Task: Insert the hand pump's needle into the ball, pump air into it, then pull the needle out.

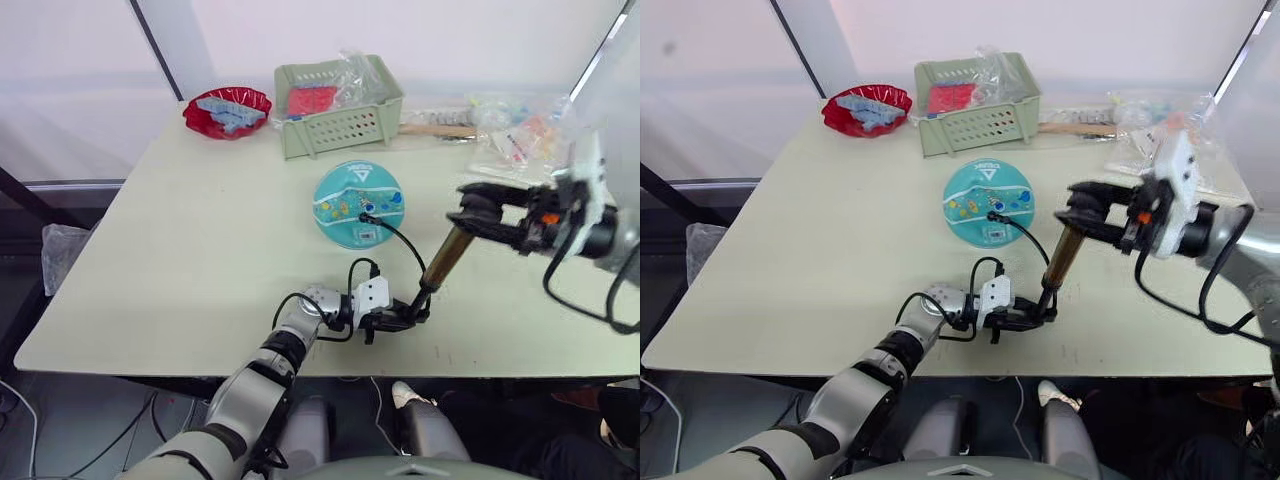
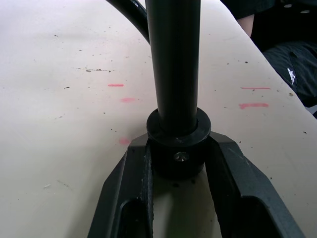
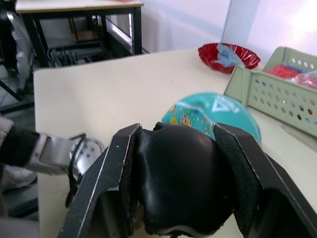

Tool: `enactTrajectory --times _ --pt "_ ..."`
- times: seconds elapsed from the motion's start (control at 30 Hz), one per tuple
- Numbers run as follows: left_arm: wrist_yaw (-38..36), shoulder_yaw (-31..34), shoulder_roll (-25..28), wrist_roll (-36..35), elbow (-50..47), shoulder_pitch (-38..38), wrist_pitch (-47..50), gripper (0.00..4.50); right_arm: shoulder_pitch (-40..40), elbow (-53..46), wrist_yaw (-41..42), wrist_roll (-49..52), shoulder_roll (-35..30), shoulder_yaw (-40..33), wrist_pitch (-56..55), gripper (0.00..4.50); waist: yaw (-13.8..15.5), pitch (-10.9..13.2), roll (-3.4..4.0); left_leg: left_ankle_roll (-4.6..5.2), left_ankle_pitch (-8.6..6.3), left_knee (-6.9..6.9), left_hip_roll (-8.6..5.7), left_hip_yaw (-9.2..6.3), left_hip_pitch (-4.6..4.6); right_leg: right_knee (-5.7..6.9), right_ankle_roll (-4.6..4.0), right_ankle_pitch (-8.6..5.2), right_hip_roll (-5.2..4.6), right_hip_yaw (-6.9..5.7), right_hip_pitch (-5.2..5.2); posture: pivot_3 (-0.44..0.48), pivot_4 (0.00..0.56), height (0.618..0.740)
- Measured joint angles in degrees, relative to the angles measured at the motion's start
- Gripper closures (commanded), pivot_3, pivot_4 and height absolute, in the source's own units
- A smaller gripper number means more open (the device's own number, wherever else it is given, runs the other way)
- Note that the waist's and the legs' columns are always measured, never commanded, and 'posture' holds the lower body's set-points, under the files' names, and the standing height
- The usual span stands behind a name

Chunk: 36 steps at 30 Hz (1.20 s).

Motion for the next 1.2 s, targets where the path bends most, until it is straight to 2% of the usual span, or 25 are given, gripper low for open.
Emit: enactTrajectory --times 0.3,0.57,0.73,0.83,1.0,1.2 --pt "0.46 -0.03 0.21 0.05 0.08 0.26 0.02 3.47 8.38 2.12 -0.74 -12.39 7.01 8.19 -12.90 2.56 -0.13 -0.26 -0.15 0.00 0.00 0.01 0.01 0.06 0.09 0.01 0.00 0.01 0.02 0.05 0.03 0.000 0.150 0.736" --pt "0.55 -0.06 0.23 0.07 0.12 0.27 0.05 3.47 10.20 4.47 -0.53 -17.51 9.52 11.08 -17.98 2.56 -0.16 -0.35 -0.15 0.00 0.00 0.01 0.02 0.08 0.10 0.00 0.00 0.00 0.03 0.06 0.02 0.000 0.150 0.736" --pt "0.50 -0.03 0.01 -0.06 0.17 0.20 0.06 3.47 9.95 4.95 0.51 -15.05 9.14 8.76 -15.67 2.56 -0.03 -0.33 -0.18 0.00 0.00 0.01 0.01 0.08 0.06 0.00 -0.01 0.01 0.02 0.06 0.02 0.000 0.150 0.736" --pt "0.40 -0.01 -0.31 -0.15 0.16 0.10 0.04 3.47 8.81 4.55 1.57 -11.82 6.48 6.83 -11.06 2.56 0.04 -0.26 -0.19 0.00 0.00 0.01 0.01 0.08 0.00 -0.02 -0.01 0.01 0.00 0.07 0.00 0.000 0.150 0.736" --pt "-0.09 0.27 -0.47 -0.24 0.12 -0.02 0.02 3.47 3.44 2.95 1.46 -3.82 2.15 2.11 -1.03 2.56 0.12 -0.01 -0.09 0.00 0.00 0.01 -0.01 0.03 -0.09 -0.03 -0.03 0.01 -0.02 0.02 -0.05 0.000 0.150 0.736" --pt "-0.36 0.40 -0.49 -0.25 0.08 -0.13 0.00 3.47 -2.04 2.45 0.60 2.86 -0.90 -2.38 5.71 2.56 0.11 0.16 -0.03 0.00 0.00 0.00 -0.01 -0.01 -0.14 -0.05 -0.02 0.01 -0.03 -0.01 -0.06 0.000 0.150 0.736"
